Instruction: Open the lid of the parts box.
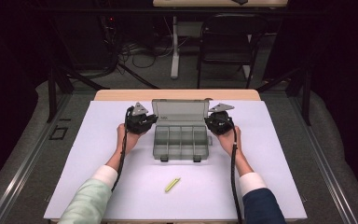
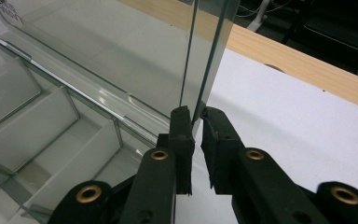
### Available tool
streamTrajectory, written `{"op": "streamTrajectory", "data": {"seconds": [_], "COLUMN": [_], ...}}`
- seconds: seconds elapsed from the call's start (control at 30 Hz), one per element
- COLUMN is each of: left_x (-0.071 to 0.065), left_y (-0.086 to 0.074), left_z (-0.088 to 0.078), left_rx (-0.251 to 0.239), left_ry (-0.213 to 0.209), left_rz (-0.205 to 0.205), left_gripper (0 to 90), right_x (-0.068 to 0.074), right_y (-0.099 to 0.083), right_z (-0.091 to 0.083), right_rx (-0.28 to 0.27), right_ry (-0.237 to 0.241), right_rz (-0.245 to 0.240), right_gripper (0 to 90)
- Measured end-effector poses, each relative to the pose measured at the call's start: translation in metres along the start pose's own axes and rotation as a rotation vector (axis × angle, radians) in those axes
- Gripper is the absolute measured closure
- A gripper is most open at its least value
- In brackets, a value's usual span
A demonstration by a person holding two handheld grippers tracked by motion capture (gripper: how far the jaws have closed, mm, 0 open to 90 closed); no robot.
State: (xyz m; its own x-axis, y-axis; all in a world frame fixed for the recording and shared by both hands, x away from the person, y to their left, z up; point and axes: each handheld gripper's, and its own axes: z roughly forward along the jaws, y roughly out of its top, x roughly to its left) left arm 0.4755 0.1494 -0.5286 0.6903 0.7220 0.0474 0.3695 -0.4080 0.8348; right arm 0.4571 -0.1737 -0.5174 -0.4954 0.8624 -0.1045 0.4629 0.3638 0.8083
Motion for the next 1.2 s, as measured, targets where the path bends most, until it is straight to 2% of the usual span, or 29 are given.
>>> {"op": "streamTrajectory", "data": {"seconds": [0.2, 0.3, 0.63, 0.7, 0.77, 0.87, 0.93, 1.1, 1.2], "left_x": [0.001, 0.0, 0.001, 0.003, 0.006, 0.008, 0.008, 0.001, -0.005], "left_y": [-0.002, -0.003, -0.006, -0.007, -0.007, -0.007, -0.007, -0.009, -0.013], "left_z": [0.005, 0.007, 0.011, 0.011, 0.008, 0.001, -0.005, -0.022, -0.033], "left_rx": [0.015, 0.038, 0.046, 0.037, 0.029, 0.029, 0.03, 0.063, 0.074], "left_ry": [0.009, 0.017, 0.044, 0.046, 0.053, 0.055, 0.049, 0.034, 0.034], "left_rz": [-0.002, 0.007, -0.009, -0.025, -0.043, -0.054, -0.064, -0.033, -0.012], "left_gripper": [79.4, 78.0, 72.8, 66.7, 51.4, 38.7, 31.1, 17.3, 15.1], "right_x": [0.0, 0.0, 0.0, 0.0, -0.001, -0.001, -0.002, -0.003, -0.003], "right_y": [-0.002, -0.003, -0.004, -0.004, -0.005, -0.007, -0.009, -0.015, -0.02], "right_z": [0.004, 0.006, 0.007, 0.006, 0.004, 0.0, -0.004, -0.017, -0.025], "right_rx": [0.019, 0.03, 0.031, 0.027, 0.023, 0.017, 0.013, -0.009, -0.011], "right_ry": [-0.01, -0.007, -0.014, -0.013, -0.009, 0.003, 0.018, 0.05, 0.065], "right_rz": [0.017, 0.02, 0.021, 0.027, 0.028, 0.022, 0.028, 0.037, 0.039], "right_gripper": [81.4, 81.4, 79.5, 78.3, 75.8, 68.0, 59.4, 43.6, 33.4]}}
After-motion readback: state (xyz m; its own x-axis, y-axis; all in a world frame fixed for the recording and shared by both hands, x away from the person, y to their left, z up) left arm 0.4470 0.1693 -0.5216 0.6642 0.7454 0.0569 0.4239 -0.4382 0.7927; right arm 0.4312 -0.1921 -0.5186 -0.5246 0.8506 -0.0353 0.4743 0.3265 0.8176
